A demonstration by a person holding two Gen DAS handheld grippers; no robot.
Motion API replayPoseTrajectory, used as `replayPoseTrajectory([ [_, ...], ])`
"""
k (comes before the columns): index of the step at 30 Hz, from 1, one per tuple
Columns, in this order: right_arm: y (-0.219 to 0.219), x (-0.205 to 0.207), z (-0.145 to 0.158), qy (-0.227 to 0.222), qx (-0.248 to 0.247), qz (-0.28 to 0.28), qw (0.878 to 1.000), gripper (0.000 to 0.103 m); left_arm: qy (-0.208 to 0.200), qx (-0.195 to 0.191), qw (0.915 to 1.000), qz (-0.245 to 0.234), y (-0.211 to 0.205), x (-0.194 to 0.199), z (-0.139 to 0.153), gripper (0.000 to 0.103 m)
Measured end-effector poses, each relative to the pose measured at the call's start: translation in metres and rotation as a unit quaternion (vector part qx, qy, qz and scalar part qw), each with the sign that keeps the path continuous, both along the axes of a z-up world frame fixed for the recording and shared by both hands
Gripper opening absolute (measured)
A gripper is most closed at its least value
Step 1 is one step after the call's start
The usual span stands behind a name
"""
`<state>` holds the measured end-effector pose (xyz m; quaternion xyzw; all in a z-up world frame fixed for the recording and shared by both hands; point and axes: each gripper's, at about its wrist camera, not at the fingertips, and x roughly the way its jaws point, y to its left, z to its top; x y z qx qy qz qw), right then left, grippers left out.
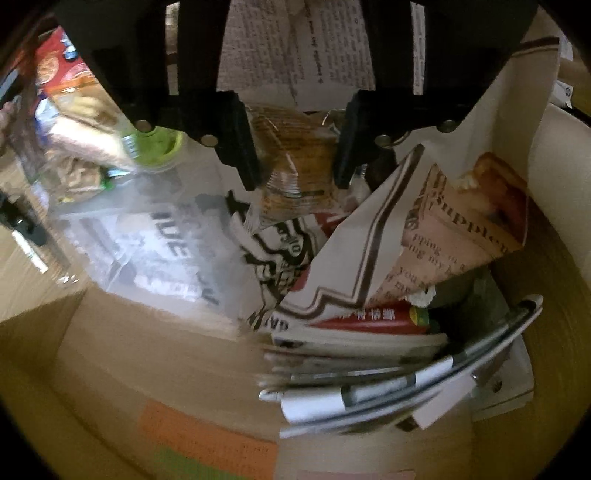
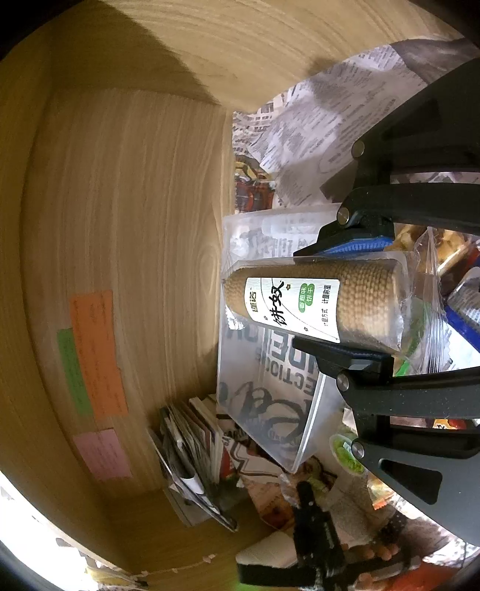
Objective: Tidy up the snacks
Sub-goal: 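Carry the fried snack bag into the clear box with the left tool, then lower the cracker roll into the clear box and open the right tool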
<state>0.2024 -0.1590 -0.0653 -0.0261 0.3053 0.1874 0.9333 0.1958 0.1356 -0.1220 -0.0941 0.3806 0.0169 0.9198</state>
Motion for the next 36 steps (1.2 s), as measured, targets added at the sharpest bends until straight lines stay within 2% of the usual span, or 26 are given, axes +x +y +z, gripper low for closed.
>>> replayPoseTrajectory([
  [4,0.002,-0.002,0.004,-0.008,-0.002,0.003,1.000,0.035,-0.030,0.010,0.9995,-0.002,-0.006,-0.005,0.021,0.041],
  [9,0.003,0.000,0.008,-0.012,-0.003,0.004,1.000,0.035,-0.062,0.012,0.9977,-0.027,-0.022,-0.005,0.047,0.041],
  [15,0.005,0.008,0.008,-0.008,-0.009,0.008,1.000,0.035,-0.080,0.007,0.9951,-0.058,-0.050,0.012,0.062,0.041],
  [36,0.015,0.055,-0.018,0.043,-0.042,0.023,0.998,0.038,-0.046,0.005,0.9911,-0.125,-0.101,0.076,0.045,0.043],
])
